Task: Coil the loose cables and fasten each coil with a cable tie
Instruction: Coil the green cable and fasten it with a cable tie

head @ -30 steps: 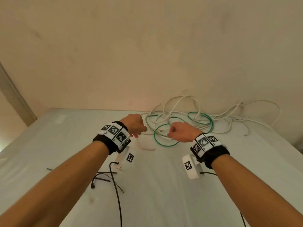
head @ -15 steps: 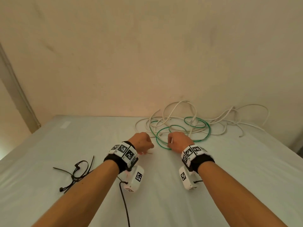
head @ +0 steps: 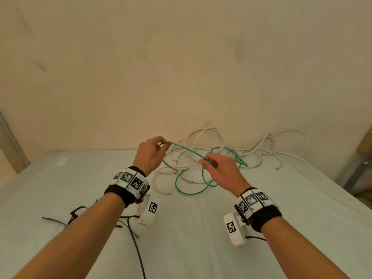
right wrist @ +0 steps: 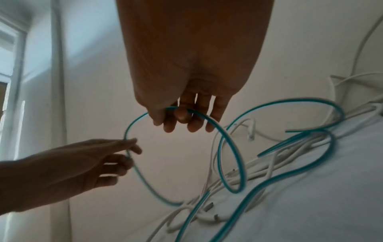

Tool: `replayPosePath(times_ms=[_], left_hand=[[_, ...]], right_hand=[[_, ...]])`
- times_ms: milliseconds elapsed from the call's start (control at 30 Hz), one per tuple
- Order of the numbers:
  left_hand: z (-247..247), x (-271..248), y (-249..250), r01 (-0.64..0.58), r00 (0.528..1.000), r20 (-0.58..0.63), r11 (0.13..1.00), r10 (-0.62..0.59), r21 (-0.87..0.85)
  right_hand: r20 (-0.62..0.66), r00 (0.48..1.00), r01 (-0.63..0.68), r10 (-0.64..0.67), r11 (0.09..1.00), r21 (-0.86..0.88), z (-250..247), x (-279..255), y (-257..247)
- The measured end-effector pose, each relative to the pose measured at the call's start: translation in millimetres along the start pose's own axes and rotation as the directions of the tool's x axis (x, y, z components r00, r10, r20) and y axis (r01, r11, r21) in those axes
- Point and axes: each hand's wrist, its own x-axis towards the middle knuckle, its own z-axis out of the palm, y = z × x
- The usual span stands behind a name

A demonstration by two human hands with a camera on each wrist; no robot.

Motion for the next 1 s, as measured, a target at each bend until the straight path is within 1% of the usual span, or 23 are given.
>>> replayPosePath(times_ms=[67,133,200,233,300,367,400,467,500,533,600,633,700,733,800,833,867,900,933,967,1000], left_hand=[[-22.5,7.2,5.3,-0.008,0.996,-0.085,1.000,0.011,0.029],[-44.3,9.9,10.4,-0.003,0.991,-0.133,0.998,0.011,0.057],[-62.8,9.7,13.0,0.022,0.986,-0.165,1.000,-0.019,0.017],[-71.0,8.9,13.5,0.038,0.983,-0.178,0.999,-0.043,-0.029],[-85.5,9.5,10.5,0.086,0.970,-0.209,0.978,-0.125,-0.188],[-99.3,9.5,6.3,0.162,0.939,-0.230,0.918,-0.257,-0.363],[-105.7,8.4,4.9,0.201,0.919,-0.227,0.878,-0.323,-0.434],[-115.0,4.5,3.3,0.267,0.885,-0.196,0.805,-0.422,-0.530],[-117.8,1.9,3.6,0.291,0.879,-0.173,0.785,-0.445,-0.547],[-119.0,-0.7,5.0,0.306,0.882,-0.140,0.774,-0.449,-0.555],[-118.9,-6.5,12.1,0.305,0.914,-0.036,0.743,-0.404,-0.596],[-118.2,-9.0,17.9,0.296,0.932,0.025,0.716,-0.363,-0.632],[-116.3,-13.9,34.0,0.280,0.954,0.124,0.670,-0.273,-0.687],[-114.7,-16.0,43.0,0.271,0.961,0.155,0.663,-0.229,-0.698],[-109.7,-20.3,60.5,0.249,0.968,0.196,0.677,-0.156,-0.693],[-106.5,-22.4,68.8,0.236,0.970,0.207,0.689,-0.127,-0.686],[-102.2,-24.6,76.8,0.222,0.972,0.212,0.698,-0.102,-0.681],[-97.4,-26.7,84.2,0.211,0.973,0.216,0.703,-0.083,-0.679],[-92.0,-28.4,90.5,0.204,0.973,0.221,0.699,-0.067,-0.685],[-86.1,-30.1,95.8,0.200,0.973,0.226,0.688,-0.054,-0.697],[-80.0,-32.2,99.9,0.197,0.972,0.232,0.677,-0.040,-0.709]], right_hand=[[-0.056,0.997,-0.048,0.053,0.996,0.075,-12.7,0.5,7.4],[-0.100,0.988,-0.102,0.117,0.984,0.143,-25.9,-0.8,13.6],[-0.126,0.977,-0.147,0.172,0.972,0.186,-38.0,-3.1,17.7],[-0.140,0.972,-0.161,0.191,0.966,0.201,-43.2,-4.1,19.1],[-0.174,0.957,-0.192,0.231,0.957,0.218,-53.5,-6.1,19.6],[-0.218,0.934,-0.235,0.285,0.945,0.229,-64.1,-7.2,17.7],[-0.239,0.916,-0.259,0.322,0.930,0.259,-69.5,-7.3,17.3],[-0.267,0.875,-0.288,0.404,0.877,0.385,-80.7,-6.7,16.9],[-0.268,0.861,-0.292,0.432,0.851,0.436,-85.2,-6.5,14.8],[-0.256,0.858,-0.305,0.445,0.843,0.443,-88.0,-5.3,13.1],[-0.178,0.875,-0.368,0.450,0.857,0.361,-88.1,-1.9,9.9],[-0.116,0.885,-0.398,0.450,0.864,0.309,-86.3,-0.4,5.5],[0.005,0.888,-0.447,0.460,0.859,0.249,-80.0,1.1,-6.2],[0.029,0.892,-0.447,0.450,0.874,0.189,-75.7,2.0,-11.5],[-0.026,0.931,-0.364,0.364,0.931,0.018,-67.7,3.9,-26.8],[-0.073,0.953,-0.296,0.295,0.955,-0.001,-63.2,4.8,-37.1],[-0.087,0.965,-0.248,0.249,0.968,0.025,-58.2,5.7,-48.8],[-0.053,0.969,-0.236,0.243,0.965,0.111,-54.0,6.7,-63.7],[0.033,0.959,-0.282,0.283,0.926,0.252,-49.9,8.6,-78.5],[0.161,0.932,-0.363,0.325,0.837,0.410,-46.2,10.5,-93.9],[0.274,0.902,-0.432,0.334,0.726,0.535,-42.5,12.1,-107.6]])
